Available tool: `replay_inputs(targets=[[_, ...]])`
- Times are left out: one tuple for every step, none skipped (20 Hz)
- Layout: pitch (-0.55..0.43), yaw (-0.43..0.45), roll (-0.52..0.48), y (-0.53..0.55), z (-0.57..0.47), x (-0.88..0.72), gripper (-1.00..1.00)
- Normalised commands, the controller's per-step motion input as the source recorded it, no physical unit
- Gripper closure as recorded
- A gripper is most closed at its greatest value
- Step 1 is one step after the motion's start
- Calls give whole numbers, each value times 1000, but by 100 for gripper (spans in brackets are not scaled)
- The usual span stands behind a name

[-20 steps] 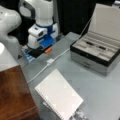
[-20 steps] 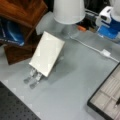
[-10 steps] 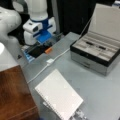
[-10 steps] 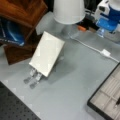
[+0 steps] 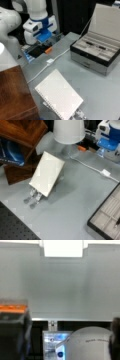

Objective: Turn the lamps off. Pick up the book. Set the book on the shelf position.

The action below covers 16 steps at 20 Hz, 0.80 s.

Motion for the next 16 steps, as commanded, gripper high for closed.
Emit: replay_inputs(targets=[[-28,-18,95,56,167,160,-100],[-15,-20,93,50,187,180,-100],[-7,-20,92,42,187,184,-100],[17,-27,86,37,204,207,-100],[30,-29,83,31,203,213,-100],[41,-30,80,24,190,209,-100],[50,-30,77,17,171,200,-100],[90,-28,69,5,179,221,-100],[111,-29,65,-12,194,259,-100],[121,-29,63,-24,196,278,-100],[140,-33,63,-40,213,328,-100],[148,-33,62,-50,218,354,-100],[166,-35,65,-60,233,411,-100],[175,-32,63,-63,234,438,-100],[181,-31,66,-63,223,465,-100],[205,-12,55,-77,252,548,-100]])
